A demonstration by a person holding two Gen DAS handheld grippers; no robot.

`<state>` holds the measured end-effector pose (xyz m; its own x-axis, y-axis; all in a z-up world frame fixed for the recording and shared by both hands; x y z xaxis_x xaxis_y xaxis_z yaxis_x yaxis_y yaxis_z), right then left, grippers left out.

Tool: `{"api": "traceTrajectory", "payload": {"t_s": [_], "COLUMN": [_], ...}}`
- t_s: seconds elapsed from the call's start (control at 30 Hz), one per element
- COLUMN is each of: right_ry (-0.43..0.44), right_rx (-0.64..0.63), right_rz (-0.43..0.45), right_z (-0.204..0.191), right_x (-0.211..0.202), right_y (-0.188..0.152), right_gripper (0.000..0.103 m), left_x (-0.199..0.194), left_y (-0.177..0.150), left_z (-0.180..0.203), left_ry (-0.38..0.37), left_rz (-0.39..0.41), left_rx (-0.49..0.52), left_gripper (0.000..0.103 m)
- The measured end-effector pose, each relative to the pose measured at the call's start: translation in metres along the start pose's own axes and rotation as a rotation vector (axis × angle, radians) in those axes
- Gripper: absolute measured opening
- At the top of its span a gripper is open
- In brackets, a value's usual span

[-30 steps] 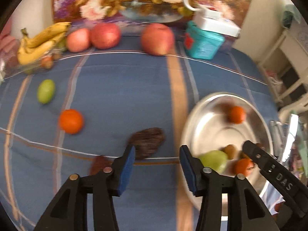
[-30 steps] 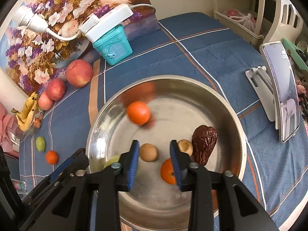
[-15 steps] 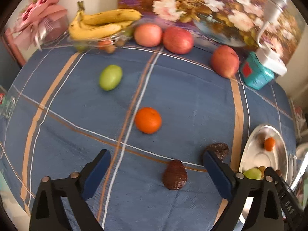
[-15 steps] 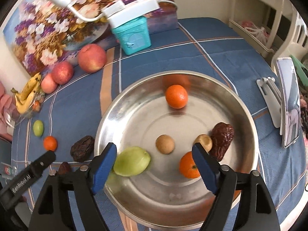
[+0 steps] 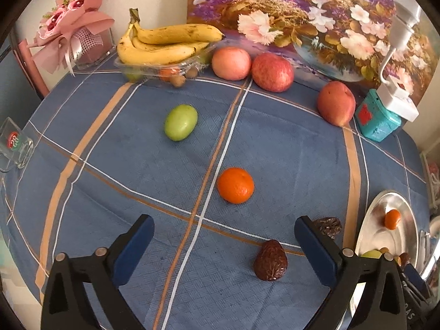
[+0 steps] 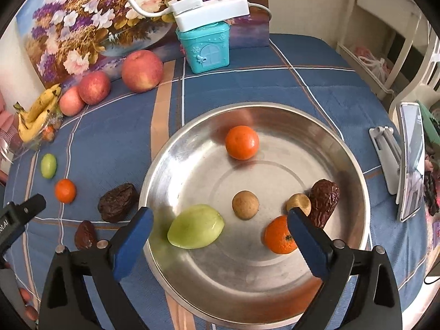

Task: Organize fruits
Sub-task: 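Withdraw both open tools from the plate toward the dates on the cloth, then grasp a dark red date with the left tool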

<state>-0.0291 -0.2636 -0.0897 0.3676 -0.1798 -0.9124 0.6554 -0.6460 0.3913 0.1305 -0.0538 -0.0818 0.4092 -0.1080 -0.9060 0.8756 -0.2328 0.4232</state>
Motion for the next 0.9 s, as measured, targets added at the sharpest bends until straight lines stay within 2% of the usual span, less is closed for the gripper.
{"api": "traceTrajectory", "payload": {"t_s": [0.13, 0.3, 0.47, 0.77, 0.8, 0.87, 0.9], "right_ry": [-0.002, 0.001, 0.008, 0.011, 0.012, 0.014, 0.015], "right_rx": [-0.008, -0.037, -0.058, -0.062, -0.063, -0.063, -0.063], "right_rz": [0.001, -0.017, -0.044, -0.065, -0.065, -0.064, -0.064], "right_z": [-0.003, -0.01, -0.015, -0.019, -0.019, -0.019, -0.019], "right_x": [0.0, 0.003, 0.012, 0.017, 0.017, 0.016, 0.016], "right_y": [-0.001, -0.004, -0.01, -0.015, -0.015, -0.015, -0.015], "right_gripper": [0.098, 0.098, 0.098, 0.098, 0.098, 0.098, 0.098], "left_x": [0.007, 0.026, 0.046, 0.054, 0.053, 0.05, 0.049], "left_y": [-0.005, -0.019, -0.037, -0.053, -0.053, -0.051, -0.049], "left_z": [0.005, 0.016, 0.027, 0.047, 0.048, 0.051, 0.052], "left_ry": [-0.02, -0.059, -0.049, -0.073, -0.074, -0.082, -0.084], "left_rz": [-0.026, -0.1, -0.175, -0.221, -0.219, -0.212, -0.21], "left_rx": [0.004, 0.015, 0.076, 0.124, 0.125, 0.131, 0.132], "left_gripper": [0.103, 0.103, 0.103, 0.101, 0.1, 0.086, 0.083]}}
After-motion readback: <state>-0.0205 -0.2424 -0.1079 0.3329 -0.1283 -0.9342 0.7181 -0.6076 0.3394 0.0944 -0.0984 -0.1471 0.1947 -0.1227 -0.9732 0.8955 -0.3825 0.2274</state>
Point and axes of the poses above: each gripper's, at about its wrist camera, not at the fingertips, and x roughly the way its jaws point, z to its right, y to its top, the point moved 10 cm from there along x, roughly the way its jaws point, and after that the axes turned 3 degrees about y, right-handed, at the moved point
